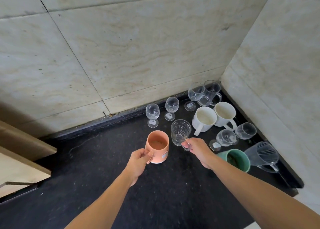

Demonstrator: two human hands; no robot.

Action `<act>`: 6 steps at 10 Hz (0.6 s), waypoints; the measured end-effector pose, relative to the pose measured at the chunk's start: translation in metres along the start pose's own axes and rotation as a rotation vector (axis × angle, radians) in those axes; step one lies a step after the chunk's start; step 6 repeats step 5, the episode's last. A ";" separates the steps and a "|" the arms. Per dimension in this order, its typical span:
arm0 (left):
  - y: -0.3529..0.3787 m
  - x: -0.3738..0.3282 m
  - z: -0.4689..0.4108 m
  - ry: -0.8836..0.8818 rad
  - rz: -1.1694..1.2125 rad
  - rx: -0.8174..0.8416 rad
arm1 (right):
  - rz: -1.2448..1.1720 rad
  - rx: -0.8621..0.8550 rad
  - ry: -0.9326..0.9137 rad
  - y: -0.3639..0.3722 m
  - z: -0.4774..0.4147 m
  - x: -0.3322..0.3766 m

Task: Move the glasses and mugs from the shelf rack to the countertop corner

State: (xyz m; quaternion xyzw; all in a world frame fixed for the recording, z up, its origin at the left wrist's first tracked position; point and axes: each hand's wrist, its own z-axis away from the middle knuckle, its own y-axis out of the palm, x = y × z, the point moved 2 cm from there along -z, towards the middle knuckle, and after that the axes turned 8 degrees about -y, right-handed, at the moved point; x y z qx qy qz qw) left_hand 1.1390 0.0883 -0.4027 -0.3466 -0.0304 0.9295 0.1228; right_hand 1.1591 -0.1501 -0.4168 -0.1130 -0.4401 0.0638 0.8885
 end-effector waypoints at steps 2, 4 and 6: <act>0.003 0.011 -0.001 -0.029 -0.097 -0.074 | 0.042 -0.010 0.013 -0.005 0.005 -0.007; 0.009 0.016 -0.001 -0.048 -0.294 -0.143 | 0.279 0.026 -0.101 -0.010 0.013 0.002; 0.017 0.012 0.003 -0.058 -0.458 -0.210 | 0.375 0.057 -0.154 -0.015 0.024 0.013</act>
